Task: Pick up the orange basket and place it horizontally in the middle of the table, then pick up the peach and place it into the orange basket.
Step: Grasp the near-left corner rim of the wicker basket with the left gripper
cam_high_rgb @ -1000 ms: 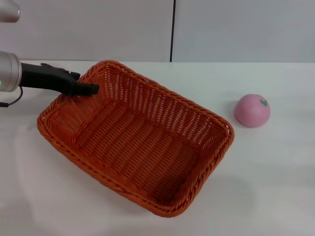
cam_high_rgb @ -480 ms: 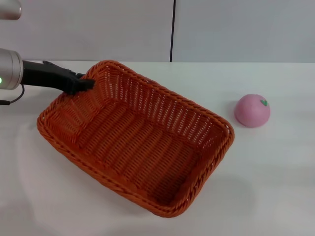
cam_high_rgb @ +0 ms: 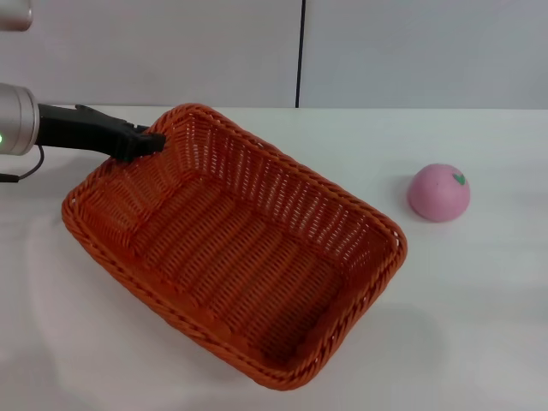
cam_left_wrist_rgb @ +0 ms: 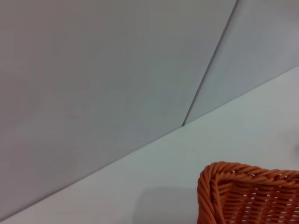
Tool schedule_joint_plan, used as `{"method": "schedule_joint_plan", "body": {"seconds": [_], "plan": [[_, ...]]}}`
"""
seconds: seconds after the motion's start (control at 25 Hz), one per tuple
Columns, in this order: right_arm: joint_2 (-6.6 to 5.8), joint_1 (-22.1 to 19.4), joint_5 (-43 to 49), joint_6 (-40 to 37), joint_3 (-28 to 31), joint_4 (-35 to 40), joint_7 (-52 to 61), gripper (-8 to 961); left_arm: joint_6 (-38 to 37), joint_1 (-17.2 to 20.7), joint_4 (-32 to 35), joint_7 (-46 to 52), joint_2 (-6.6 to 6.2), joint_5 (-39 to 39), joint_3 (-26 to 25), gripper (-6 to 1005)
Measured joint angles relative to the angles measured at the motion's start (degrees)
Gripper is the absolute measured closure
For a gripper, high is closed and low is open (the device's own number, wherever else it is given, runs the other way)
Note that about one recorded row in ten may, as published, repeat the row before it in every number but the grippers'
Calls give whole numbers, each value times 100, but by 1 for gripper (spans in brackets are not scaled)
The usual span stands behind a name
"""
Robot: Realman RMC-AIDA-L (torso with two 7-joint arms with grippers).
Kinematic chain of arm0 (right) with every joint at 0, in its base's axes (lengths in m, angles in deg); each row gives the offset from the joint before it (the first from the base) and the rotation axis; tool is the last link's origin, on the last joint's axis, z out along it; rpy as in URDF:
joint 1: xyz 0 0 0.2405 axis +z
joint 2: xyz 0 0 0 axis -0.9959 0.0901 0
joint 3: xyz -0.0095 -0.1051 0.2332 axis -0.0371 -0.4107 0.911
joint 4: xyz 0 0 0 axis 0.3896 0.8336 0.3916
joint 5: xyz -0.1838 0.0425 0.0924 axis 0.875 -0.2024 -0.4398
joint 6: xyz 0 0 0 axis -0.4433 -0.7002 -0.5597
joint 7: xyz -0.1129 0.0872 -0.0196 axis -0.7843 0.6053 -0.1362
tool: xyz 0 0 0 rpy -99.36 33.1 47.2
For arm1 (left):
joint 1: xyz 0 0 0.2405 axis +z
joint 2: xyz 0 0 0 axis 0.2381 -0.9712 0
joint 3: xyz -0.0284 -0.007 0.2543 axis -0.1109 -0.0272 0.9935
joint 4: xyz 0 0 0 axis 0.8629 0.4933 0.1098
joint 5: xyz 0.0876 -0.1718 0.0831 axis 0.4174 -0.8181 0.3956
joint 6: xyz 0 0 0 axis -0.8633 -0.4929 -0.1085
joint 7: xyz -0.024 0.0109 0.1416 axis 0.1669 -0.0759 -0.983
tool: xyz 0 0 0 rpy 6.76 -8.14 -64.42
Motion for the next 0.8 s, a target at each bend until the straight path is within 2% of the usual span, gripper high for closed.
{"method": "schedule_joint_plan", "body": {"seconds": [0.48,0.8], "plan": [[28,45,1,95,-21,-43,0,126,-125,79,-61,-57,-21,-505,-68,819],[33,96,10,100,-14,-217,-26,126,-622,57,-62,160,-36,-770,-690,823]]}}
